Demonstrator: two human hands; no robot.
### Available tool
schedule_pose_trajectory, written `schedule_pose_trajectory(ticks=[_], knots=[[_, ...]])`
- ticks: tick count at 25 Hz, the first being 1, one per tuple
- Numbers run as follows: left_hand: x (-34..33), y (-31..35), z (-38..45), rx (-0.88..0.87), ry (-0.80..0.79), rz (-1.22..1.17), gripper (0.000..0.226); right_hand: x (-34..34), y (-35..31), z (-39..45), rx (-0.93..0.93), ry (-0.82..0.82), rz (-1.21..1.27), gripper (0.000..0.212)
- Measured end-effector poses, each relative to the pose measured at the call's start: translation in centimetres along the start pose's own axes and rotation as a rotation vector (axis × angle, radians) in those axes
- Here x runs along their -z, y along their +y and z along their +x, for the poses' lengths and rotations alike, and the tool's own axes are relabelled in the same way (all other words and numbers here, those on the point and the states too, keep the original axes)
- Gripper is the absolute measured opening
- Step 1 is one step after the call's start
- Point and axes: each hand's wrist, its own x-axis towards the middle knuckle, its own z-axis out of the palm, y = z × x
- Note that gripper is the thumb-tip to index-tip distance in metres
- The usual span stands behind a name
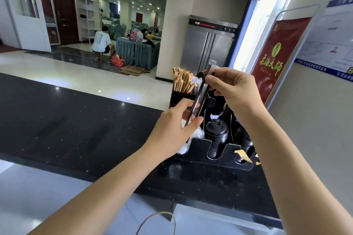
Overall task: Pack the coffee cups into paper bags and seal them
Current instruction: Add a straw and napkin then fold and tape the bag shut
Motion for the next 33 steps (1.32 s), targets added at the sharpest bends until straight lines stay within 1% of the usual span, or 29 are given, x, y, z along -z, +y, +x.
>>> schedule_pose_trajectory(ticks=[3,6,9,12,14,15,16,18,20,22,23,26,29,30,33], knots=[[0.2,0.3,-2.9,0.014,-0.045,-0.043,0.015,-0.7,0.2,-2.9,-0.084,0.015,0.088,0.009],[0.5,0.3,-5.7,0.054,-0.078,-0.065,0.016,-1.7,0.7,-6.3,-0.132,-0.02,0.151,0.005],[0.9,0.1,-8.7,0.092,-0.111,-0.057,0.018,-2.8,1.0,-10.0,-0.137,-0.067,0.083,0.007],[1.3,-0.4,-11.7,0.121,-0.148,-0.061,0.019,-4.2,1.6,-14.0,-0.096,-0.046,-0.013,0.009],[1.6,-0.6,-13.7,0.133,-0.18,-0.077,0.02,-4.9,2.0,-16.5,-0.095,-0.05,0.066,0.008],[1.8,-0.5,-14.5,0.144,-0.205,-0.088,0.021,-5.0,2.2,-17.6,-0.112,-0.08,0.136,0.006],[2.0,-0.5,-15.3,0.156,-0.228,-0.099,0.022,-5.0,2.5,-18.7,-0.13,-0.114,0.185,0.01],[2.3,-0.5,-16.5,0.161,-0.273,-0.117,0.023,-4.8,2.7,-20.3,-0.159,-0.178,0.237,0.014],[2.6,-0.5,-17.7,0.147,-0.31,-0.127,0.021,-4.7,2.6,-21.5,-0.195,-0.217,0.31,0.008],[2.9,-0.6,-18.7,0.135,-0.334,-0.122,0.02,-4.7,2.5,-22.4,-0.235,-0.217,0.367,0.003],[3.0,-0.6,-19.2,0.133,-0.344,-0.121,0.019,-4.7,2.6,-22.9,-0.242,-0.21,0.378,0.003],[3.2,-1.0,-20.5,0.142,-0.347,-0.08,0.018,-5.0,3.1,-24.2,-0.219,-0.186,0.392,0.005],[3.8,-2.2,-21.7,0.137,-0.301,-0.025,0.035,-4.8,3.5,-25.1,-0.204,-0.113,0.387,0.007],[4.1,-2.7,-22.0,0.132,-0.272,-0.006,0.036,-4.6,3.7,-25.4,-0.208,-0.09,0.38,0.008],[4.9,-4.1,-23.2,0.101,-0.175,0.083,0.024,-3.8,4.8,-26.2,-0.228,-0.055,0.38,0.008]])
